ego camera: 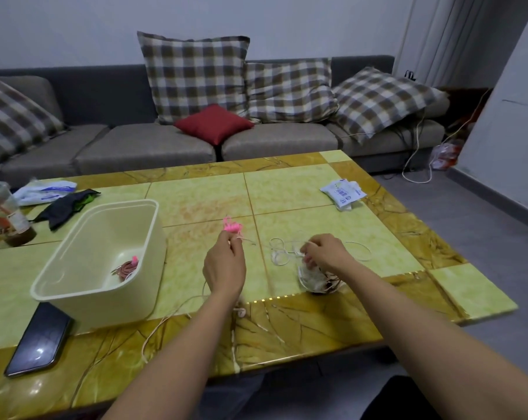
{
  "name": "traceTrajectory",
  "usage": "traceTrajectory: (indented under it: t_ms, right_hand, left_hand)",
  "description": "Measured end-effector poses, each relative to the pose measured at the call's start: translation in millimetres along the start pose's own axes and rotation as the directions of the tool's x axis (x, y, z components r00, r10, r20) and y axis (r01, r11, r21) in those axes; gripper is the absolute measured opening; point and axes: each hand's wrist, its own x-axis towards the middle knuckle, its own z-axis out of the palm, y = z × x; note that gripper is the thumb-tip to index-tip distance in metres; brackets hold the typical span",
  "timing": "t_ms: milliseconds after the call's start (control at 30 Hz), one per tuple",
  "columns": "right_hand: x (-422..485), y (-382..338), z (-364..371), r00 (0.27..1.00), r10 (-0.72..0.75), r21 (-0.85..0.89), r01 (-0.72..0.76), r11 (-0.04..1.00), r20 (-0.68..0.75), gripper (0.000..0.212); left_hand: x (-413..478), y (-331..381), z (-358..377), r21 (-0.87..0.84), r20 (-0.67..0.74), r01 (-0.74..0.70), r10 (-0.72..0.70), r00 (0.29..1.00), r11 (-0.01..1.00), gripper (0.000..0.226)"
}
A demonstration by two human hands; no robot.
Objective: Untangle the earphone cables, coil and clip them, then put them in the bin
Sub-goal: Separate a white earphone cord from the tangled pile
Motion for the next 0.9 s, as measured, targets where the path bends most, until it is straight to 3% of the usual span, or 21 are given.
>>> traceTrajectory:
  t_ms: [67, 167, 200, 267, 333, 433, 500, 567, 633, 700, 833, 900]
  right_hand:
    - [-2, 0, -5, 0.987, 0.065, 0.117, -0.083, 0.990, 0.144, 0.017]
    - [-2, -6, -9, 0.950, 0.003, 0.229, -0.078, 0.970, 0.312, 0.025]
    - [1, -6, -6, 0.957, -0.027, 0.200, -0.032, 0.979, 0.289, 0.024]
    - [6, -9, 2, 0.991, -0.106, 0.092, 0.098, 0.991, 0.084, 0.019]
    - [5, -16, 14, 0.974, -0.220, 0.072, 0.223, 0.972, -0.045, 0.020]
    - [-5, -31, 32, 0.917, -0.376, 0.099, 0.366, 0.926, 0.133, 0.033]
    - [-6, -33, 45, 0.882, -0.367, 0.016, 0.379, 0.925, 0.297, 0.039]
    - [-3, -29, 53, 0.899, -0.316, -0.048, 0.346, 0.937, 0.304, 0.027]
    - [-2, -24, 51, 0.931, -0.278, 0.018, 0.282, 0.959, 0.236, 0.011]
    - [-4, -22, 43, 0.940, -0.256, 0.148, 0.227, 0.963, 0.227, 0.016]
    - [-12, -24, 26, 0.908, -0.206, 0.262, 0.113, 0.959, 0.364, 0.022]
    - [-10, -22, 24, 0.939, -0.156, 0.302, 0.059, 0.951, 0.308, 0.025]
  left_hand:
    - [-1, -9, 0, 0.007, 0.010, 0.048, -0.048, 0.999, 0.999, 0.023]
    - [0, -22, -3, -0.085, 0.033, 0.035, -0.033, 0.999, 0.996, 0.019]
    - [1, -23, -4, -0.122, 0.042, 0.024, -0.019, 0.999, 0.992, 0.018]
    - [2, -21, -7, -0.193, 0.071, 0.017, -0.004, 0.997, 0.981, 0.015]
    - [3, -20, -10, -0.241, 0.116, 0.007, 0.022, 0.993, 0.971, 0.014]
    - [4, -17, -12, -0.299, 0.185, -0.008, 0.066, 0.980, 0.954, 0.013]
    - [3, -13, -15, -0.353, 0.215, 0.005, 0.076, 0.974, 0.936, 0.014]
    - [3, -14, -20, -0.383, 0.200, 0.013, 0.069, 0.977, 0.924, 0.014]
    - [5, -18, -23, -0.385, 0.164, 0.024, 0.042, 0.986, 0.923, 0.012]
    - [7, -24, -25, -0.339, 0.148, 0.050, 0.001, 0.989, 0.940, 0.013]
    - [12, -33, -25, -0.131, 0.140, 0.033, -0.015, 0.990, 0.991, 0.010]
    - [13, -36, -22, -0.060, 0.181, 0.022, -0.011, 0.983, 0.998, 0.013]
